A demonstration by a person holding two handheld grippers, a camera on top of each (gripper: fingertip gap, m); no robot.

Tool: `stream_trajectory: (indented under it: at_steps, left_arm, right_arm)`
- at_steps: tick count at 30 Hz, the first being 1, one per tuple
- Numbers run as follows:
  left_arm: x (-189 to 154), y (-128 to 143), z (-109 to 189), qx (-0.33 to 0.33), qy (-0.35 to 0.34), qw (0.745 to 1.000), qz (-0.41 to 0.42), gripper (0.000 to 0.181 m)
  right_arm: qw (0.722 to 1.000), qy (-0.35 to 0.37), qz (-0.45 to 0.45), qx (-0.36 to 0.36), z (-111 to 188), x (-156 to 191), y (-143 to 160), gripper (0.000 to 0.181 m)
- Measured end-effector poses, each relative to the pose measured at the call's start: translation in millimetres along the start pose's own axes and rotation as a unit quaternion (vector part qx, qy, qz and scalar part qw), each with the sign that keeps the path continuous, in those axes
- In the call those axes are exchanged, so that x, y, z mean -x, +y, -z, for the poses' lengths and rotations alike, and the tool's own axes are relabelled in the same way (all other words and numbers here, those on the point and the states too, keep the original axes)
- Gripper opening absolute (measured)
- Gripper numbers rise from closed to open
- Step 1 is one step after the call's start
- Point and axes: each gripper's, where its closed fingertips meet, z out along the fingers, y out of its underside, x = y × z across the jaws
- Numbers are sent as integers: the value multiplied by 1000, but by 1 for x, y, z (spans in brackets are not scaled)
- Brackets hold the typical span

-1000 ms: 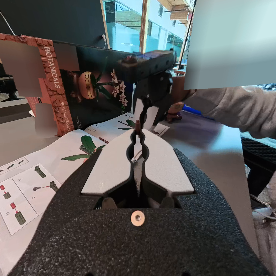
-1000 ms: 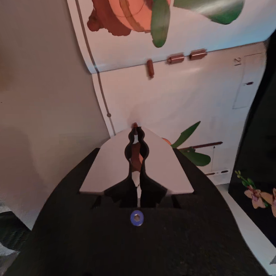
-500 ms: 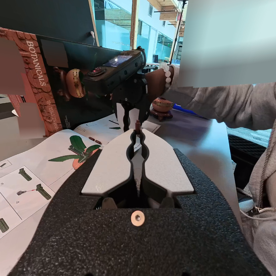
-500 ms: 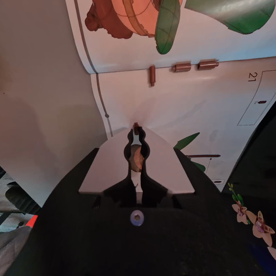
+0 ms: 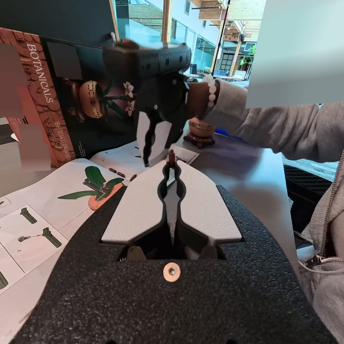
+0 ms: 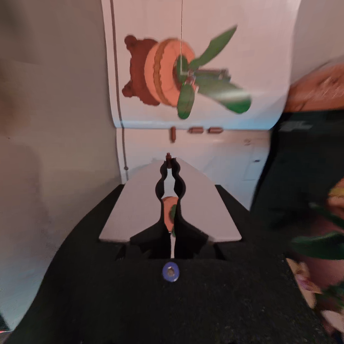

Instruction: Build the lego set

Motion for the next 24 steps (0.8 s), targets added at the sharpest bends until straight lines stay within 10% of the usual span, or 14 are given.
stream_trajectory:
  at_steps: [24]
  left_arm:
    - [0,-1,3,-6,1,1000,1,3]
  right_arm:
    - [984,-78,43,153,-28,-6,-13,5]
